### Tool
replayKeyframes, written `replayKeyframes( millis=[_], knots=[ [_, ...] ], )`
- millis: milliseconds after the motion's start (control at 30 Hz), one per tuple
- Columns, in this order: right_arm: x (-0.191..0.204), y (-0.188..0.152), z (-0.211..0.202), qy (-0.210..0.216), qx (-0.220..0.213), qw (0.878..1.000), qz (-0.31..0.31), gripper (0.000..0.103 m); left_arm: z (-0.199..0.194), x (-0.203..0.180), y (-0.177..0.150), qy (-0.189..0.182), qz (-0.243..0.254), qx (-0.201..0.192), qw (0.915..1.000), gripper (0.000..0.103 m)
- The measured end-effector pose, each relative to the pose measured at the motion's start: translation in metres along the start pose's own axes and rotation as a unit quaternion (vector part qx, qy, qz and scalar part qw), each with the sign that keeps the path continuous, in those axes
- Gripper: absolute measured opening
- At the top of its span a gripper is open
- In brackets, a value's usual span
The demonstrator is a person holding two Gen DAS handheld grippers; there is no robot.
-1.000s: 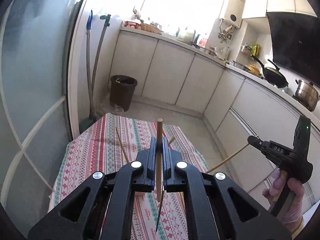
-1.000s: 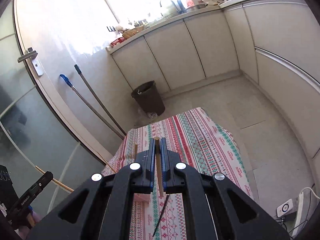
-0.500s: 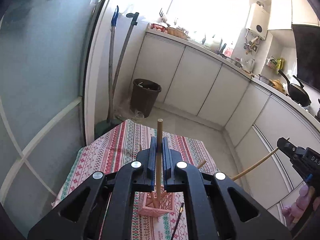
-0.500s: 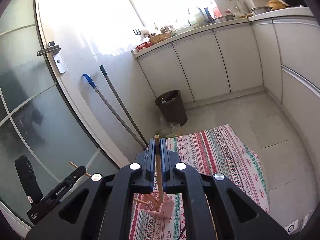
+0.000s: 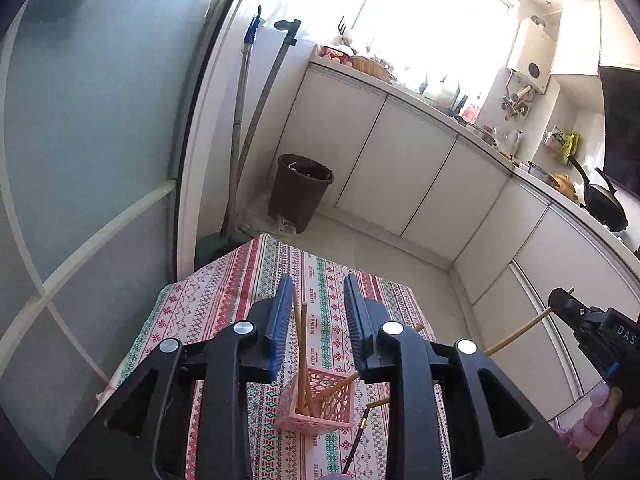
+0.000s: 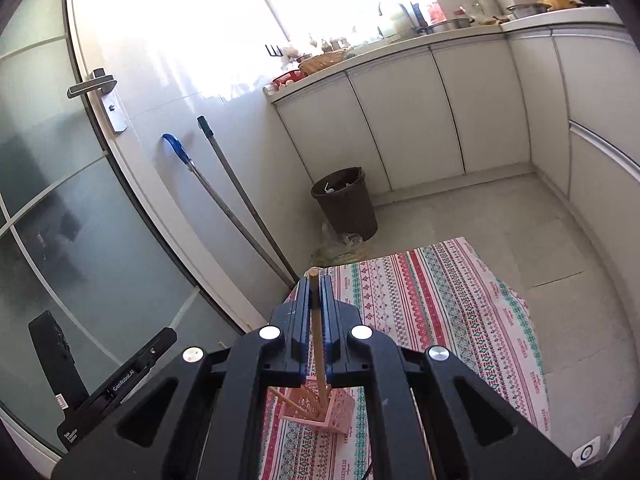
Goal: Organize utensils
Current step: 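Lower both chopsticks into the pink basket and open both tools, then grasp the black gold-tipped chopstick with the left tool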
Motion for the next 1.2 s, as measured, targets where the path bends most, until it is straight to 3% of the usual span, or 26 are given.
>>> replayKeyframes(
  millis=[300,400,633,767,933,1033,1200],
  knots=[
    [-0.003,0.0,0.008,-0.004,-0.001,1.0,0.009,0.005,0.019,0.039,-0.012,0.046,-0.041,0.046,0.9971,0.037],
    [-0.006,-0.001,0.015,-0.006,0.001,1.0,0.016,0.005,0.024,0.048,-0.015,0.048,-0.052,0.064,0.9954,0.037],
    [-0.011,-0.011,0.042,-0.01,0.016,0.999,0.028,0.006,0.02,0.05,-0.014,0.05,-0.047,0.064,0.9956,0.037],
    [-0.011,-0.02,0.056,-0.003,0.027,0.999,0.038,0.013,0.021,0.045,-0.019,0.046,-0.038,0.071,0.9957,0.037],
    [-0.009,-0.026,0.055,-0.014,0.034,0.999,0.021,0.016,0.015,0.036,-0.021,0.049,-0.017,0.056,0.9971,0.047],
    [-0.009,-0.033,0.051,-0.027,0.041,0.999,0.01,0.027,0.01,0.028,-0.022,0.055,0.0,0.041,0.9976,0.053],
    [-0.007,-0.047,0.047,-0.05,0.051,0.997,-0.016,0.035,0.002,0.018,-0.028,0.068,0.029,0.02,0.997,0.067]
  ],
)
Point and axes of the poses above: each gripper's, at about its wrist camera, not at the fingertips, and z roughly the way its jaws point, x to its left, y to its top, the point moved 8 cm from there along z, roughly the way its jaws point, and after that the axes turned 15 degrees about y, right-handed, at the moved point
